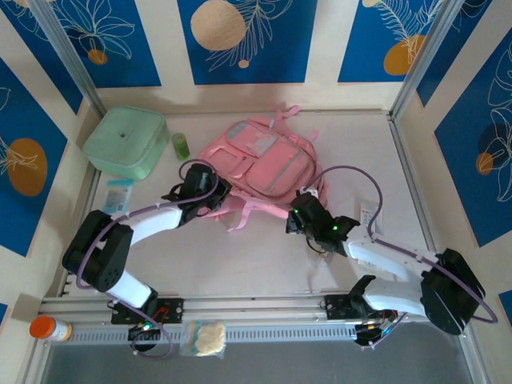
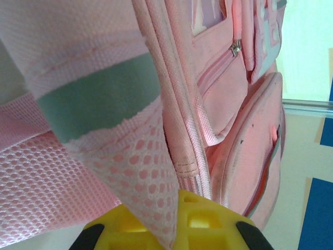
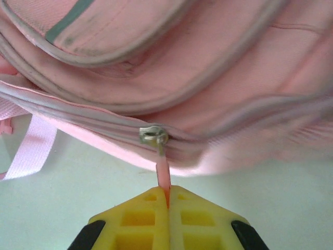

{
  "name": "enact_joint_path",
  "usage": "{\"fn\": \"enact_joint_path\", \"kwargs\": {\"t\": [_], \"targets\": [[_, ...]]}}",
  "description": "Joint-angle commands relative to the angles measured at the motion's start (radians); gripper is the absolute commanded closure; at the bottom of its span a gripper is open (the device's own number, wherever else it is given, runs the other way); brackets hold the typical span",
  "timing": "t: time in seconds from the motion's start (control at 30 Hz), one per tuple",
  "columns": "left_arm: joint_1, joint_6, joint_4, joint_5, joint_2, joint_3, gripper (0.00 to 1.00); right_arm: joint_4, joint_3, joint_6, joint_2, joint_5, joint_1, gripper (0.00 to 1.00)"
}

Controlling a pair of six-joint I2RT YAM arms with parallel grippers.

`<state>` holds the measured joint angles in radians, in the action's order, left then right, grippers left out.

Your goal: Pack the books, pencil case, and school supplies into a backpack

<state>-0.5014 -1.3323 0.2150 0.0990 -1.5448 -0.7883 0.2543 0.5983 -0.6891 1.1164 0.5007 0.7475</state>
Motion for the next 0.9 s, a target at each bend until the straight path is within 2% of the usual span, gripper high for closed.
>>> {"fn": "enact_joint_path", "kwargs": {"t": [0.0,0.17,0.27,0.37,0.4,0.5,0.67,0.77,0.87], "targets": [[0.067,0.067,0.025,0.001,-0.031,-0.067,1.00,0.106,0.007,-0.003,-0.029,-0.003,-0.025,1.00],[0.073,0.147,-0.057,0.039,-0.092,-0.164,1.00,-0.004,0.038,0.073,0.021,-0.231,-0.065,1.00],[0.072,0.175,-0.088,0.044,-0.094,-0.171,0.98,0.014,0.087,0.086,0.071,-0.250,-0.084,1.00],[0.070,0.143,-0.032,0.044,-0.079,-0.120,1.00,-0.014,0.115,0.119,0.119,-0.312,-0.087,1.00],[0.071,0.139,-0.025,0.050,-0.080,-0.115,1.00,0.000,0.136,0.105,0.137,-0.305,-0.084,1.00],[0.070,0.139,-0.030,0.050,-0.080,-0.115,1.00,0.023,0.183,0.086,0.188,-0.285,-0.084,0.86],[0.070,0.136,-0.034,0.056,-0.081,-0.124,1.00,0.169,0.281,0.068,0.289,-0.158,-0.073,0.68],[0.070,0.140,-0.037,0.048,-0.079,-0.124,1.00,0.215,0.311,0.050,0.329,-0.130,-0.054,0.62],[0.070,0.136,-0.031,0.051,-0.084,-0.118,1.00,0.211,0.341,0.061,0.374,-0.162,-0.045,0.61]]}}
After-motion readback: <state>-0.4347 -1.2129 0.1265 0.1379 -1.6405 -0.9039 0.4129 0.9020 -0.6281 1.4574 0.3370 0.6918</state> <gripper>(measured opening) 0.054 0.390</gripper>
